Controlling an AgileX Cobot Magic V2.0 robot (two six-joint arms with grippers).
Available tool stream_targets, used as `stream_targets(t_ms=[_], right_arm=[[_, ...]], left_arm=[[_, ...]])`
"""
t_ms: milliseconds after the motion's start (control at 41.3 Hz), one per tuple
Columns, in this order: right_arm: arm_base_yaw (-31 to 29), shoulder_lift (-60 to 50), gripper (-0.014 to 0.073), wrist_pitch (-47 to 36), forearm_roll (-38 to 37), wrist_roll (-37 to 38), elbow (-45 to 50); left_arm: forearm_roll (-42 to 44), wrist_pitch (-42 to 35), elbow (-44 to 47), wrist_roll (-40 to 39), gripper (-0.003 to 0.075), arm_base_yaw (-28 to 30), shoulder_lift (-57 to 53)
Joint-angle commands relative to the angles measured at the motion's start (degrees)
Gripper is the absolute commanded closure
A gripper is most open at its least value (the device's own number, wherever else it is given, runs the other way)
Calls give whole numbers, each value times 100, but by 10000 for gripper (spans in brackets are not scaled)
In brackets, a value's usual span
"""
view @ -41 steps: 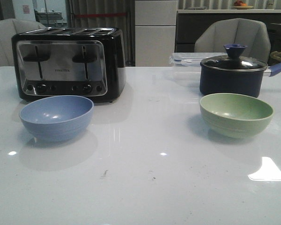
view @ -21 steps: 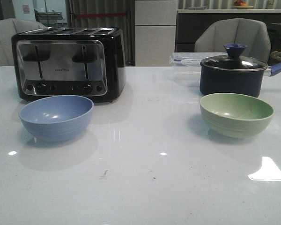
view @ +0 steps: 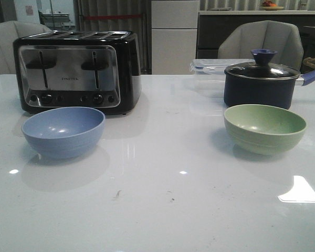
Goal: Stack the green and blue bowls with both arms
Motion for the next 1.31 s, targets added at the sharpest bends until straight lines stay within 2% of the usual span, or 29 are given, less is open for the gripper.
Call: stream_targets(t_ms=[0, 387, 605, 702, 774, 871, 944, 1137, 1282], right_arm=[[-25, 707, 538, 253, -10, -13, -591], [-25, 2247, 538, 1424, -10, -13, -492], [-25, 2857, 522, 1684, -10, -13, -421], [-25, 3046, 406, 1716, -10, -13, -421], [-25, 3198, 247, 1711, -10, -13, -421], [-25, 3404, 100, 1688, -10, -13, -421], [-25, 3595, 60, 1575, 9, -13, -421], [-25, 4387, 64, 940, 375, -13, -589], [-25, 5269, 64, 717, 763, -13, -1060]], left_arm=[[-37, 246, -600, -41, 627, 11, 631], [-37, 1686, -773, -41, 627, 11, 1944], [-37, 1866, -773, -41, 617, 11, 2412], [-37, 1856, -773, -41, 527, 11, 2559], [-37, 1844, -773, -41, 398, 11, 2625], [-37, 1844, -773, -41, 229, 11, 2704], [-37, 1844, -773, -41, 200, 11, 2730], [-37, 1844, -773, -41, 213, 11, 2743], [-37, 1844, -773, -41, 213, 11, 2743]])
